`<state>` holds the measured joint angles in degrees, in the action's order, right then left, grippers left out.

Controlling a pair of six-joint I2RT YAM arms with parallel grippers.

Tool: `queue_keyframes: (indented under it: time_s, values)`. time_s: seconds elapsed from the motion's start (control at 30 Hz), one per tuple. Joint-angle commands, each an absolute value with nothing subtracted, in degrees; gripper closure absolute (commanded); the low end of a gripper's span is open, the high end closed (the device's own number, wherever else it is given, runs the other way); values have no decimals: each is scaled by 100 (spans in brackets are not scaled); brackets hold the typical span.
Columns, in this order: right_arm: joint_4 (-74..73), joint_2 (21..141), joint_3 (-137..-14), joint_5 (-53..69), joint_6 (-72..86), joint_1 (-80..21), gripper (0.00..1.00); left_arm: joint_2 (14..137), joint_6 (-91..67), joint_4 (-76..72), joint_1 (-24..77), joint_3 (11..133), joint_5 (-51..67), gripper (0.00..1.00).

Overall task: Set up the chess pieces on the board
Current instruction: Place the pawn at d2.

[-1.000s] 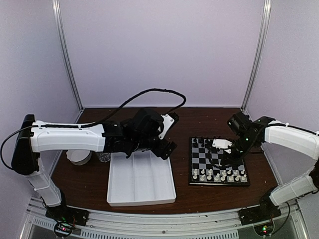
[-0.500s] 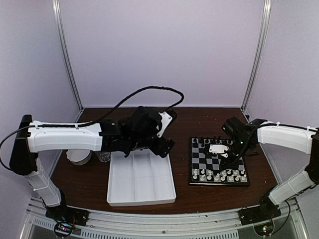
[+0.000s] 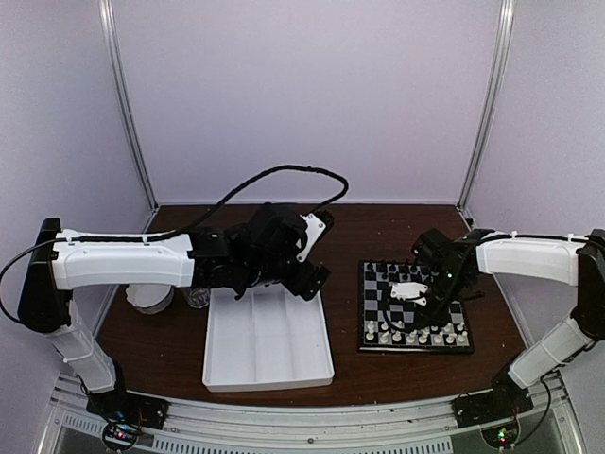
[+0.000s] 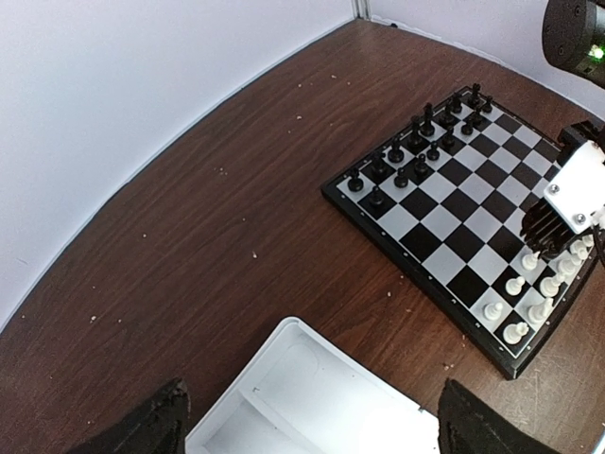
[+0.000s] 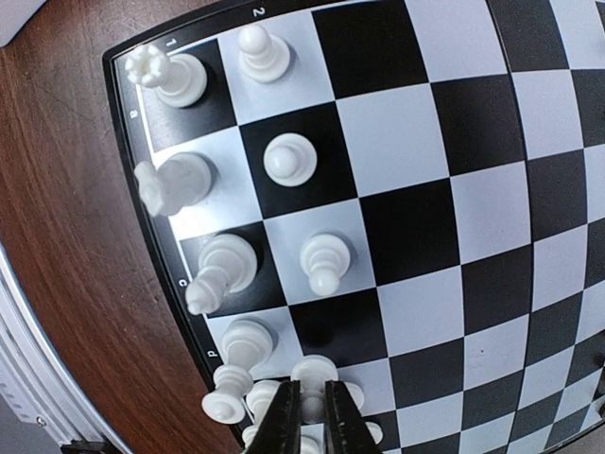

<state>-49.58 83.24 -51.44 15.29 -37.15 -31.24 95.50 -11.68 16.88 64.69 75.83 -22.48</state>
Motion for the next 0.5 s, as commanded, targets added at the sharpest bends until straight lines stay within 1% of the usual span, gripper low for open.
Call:
queue_keyframes:
  time_s: [0.0, 0.47]
  values:
    - [-4865, 8351, -5183, 1391, -3675, -3189, 91, 9436, -1160, 1608, 6445, 7541, -2369, 9]
    - [-4705, 8568, -5257, 1163, -3595, -3367, 88, 9506, -1204, 1586, 6445, 7506, -2294, 9]
